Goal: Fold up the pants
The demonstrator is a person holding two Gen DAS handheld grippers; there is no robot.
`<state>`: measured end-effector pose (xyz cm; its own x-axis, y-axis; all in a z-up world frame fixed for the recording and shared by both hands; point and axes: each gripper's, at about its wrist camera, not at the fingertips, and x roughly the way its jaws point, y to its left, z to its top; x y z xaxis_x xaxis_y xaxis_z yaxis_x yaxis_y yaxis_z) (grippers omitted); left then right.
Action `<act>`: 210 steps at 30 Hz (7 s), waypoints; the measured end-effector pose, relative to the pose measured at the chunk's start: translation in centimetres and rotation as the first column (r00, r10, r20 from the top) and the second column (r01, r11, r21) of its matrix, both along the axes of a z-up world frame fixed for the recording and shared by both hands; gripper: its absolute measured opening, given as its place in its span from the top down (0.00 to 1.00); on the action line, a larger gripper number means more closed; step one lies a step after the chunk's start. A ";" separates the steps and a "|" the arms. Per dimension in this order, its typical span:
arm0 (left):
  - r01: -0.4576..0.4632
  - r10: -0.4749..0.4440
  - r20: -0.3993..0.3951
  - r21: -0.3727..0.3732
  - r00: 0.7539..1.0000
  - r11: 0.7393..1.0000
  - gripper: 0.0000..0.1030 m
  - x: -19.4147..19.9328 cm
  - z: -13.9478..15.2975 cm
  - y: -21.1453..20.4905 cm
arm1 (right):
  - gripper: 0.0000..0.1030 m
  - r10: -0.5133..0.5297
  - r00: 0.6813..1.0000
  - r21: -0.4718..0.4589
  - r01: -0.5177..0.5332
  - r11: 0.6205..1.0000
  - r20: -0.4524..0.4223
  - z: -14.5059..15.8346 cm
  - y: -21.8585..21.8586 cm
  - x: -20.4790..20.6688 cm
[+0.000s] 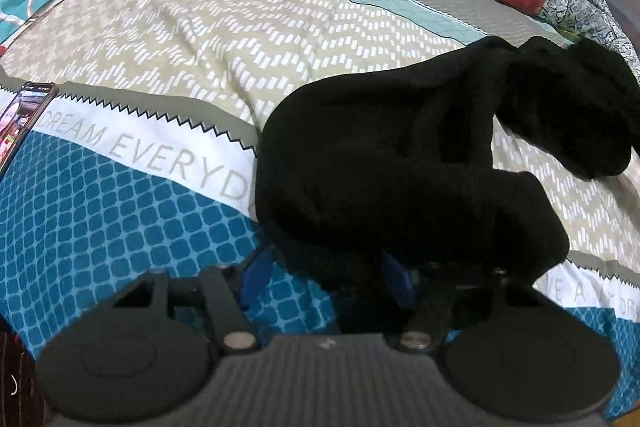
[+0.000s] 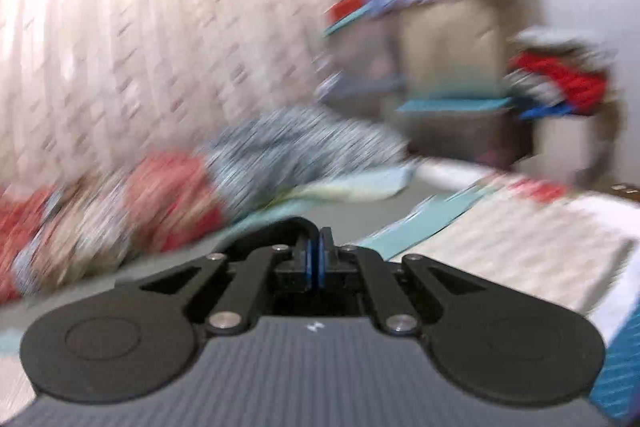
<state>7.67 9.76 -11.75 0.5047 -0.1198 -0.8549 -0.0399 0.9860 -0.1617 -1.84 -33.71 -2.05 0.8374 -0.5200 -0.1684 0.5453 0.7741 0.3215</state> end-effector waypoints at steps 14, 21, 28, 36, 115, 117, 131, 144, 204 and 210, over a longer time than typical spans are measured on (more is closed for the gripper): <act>0.035 -0.036 0.049 0.009 0.998 0.999 0.41 -0.6 2.0 -0.9 | 0.48 -0.086 0.996 0.022 0.087 0.996 -0.005 -3.5 2.9 -1.0; 0.084 -0.086 0.084 0.027 0.993 0.996 0.38 0.7 2.9 -2.3 | 0.46 0.279 0.960 0.000 -0.280 0.960 -0.031 -1.9 5.6 4.8; 0.099 -0.098 0.118 -0.003 0.988 0.995 0.35 2.2 3.9 -2.6 | 0.22 0.539 0.795 0.116 -0.530 0.840 -0.276 -2.0 4.3 21.1; 0.113 -0.109 0.150 -0.021 0.983 0.993 0.34 3.2 4.7 -1.3 | 0.32 0.550 0.731 0.500 -0.328 0.802 -0.404 -9.4 2.4 32.9; 0.232 -0.015 0.373 -0.543 0.928 0.807 0.77 -2.8 20.3 6.5 | 0.89 0.680 0.666 0.078 -0.694 0.715 -0.308 -10.9 21.5 16.7; 0.211 -0.001 0.335 -0.590 0.942 0.779 0.85 -1.9 18.6 7.3 | 0.97 0.582 0.779 0.018 -0.595 0.804 -0.233 -7.5 16.7 18.5; -0.045 0.084 0.060 -0.484 0.995 0.874 0.85 2.3 5.3 9.9 | 0.46 0.884 0.315 0.500 -0.736 0.457 -0.345 -12.4 15.2 5.9; -0.089 0.103 0.013 -0.418 0.995 0.904 0.04 0.3 2.2 10.7 | 0.45 0.462 0.874 0.481 -0.343 0.807 -0.150 -8.4 -2.9 -4.2; -0.231 0.199 -0.119 -0.444 0.973 0.866 0.89 -1.4 0.2 14.9 | 0.30 0.339 0.933 0.255 -0.301 0.919 -0.118 -11.1 -5.9 -15.3; -0.260 0.212 -0.152 -0.466 0.965 0.846 0.87 -1.5 -1.3 15.1 | 0.84 0.446 0.848 0.330 -0.350 0.877 -0.287 -11.5 -7.1 -9.1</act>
<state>6.20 24.88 -13.04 0.4928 -0.4129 -0.7659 -0.2994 0.7460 -0.5948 -10.97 -40.84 -13.54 0.8246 -0.0522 -0.5634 0.3198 0.8645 0.3879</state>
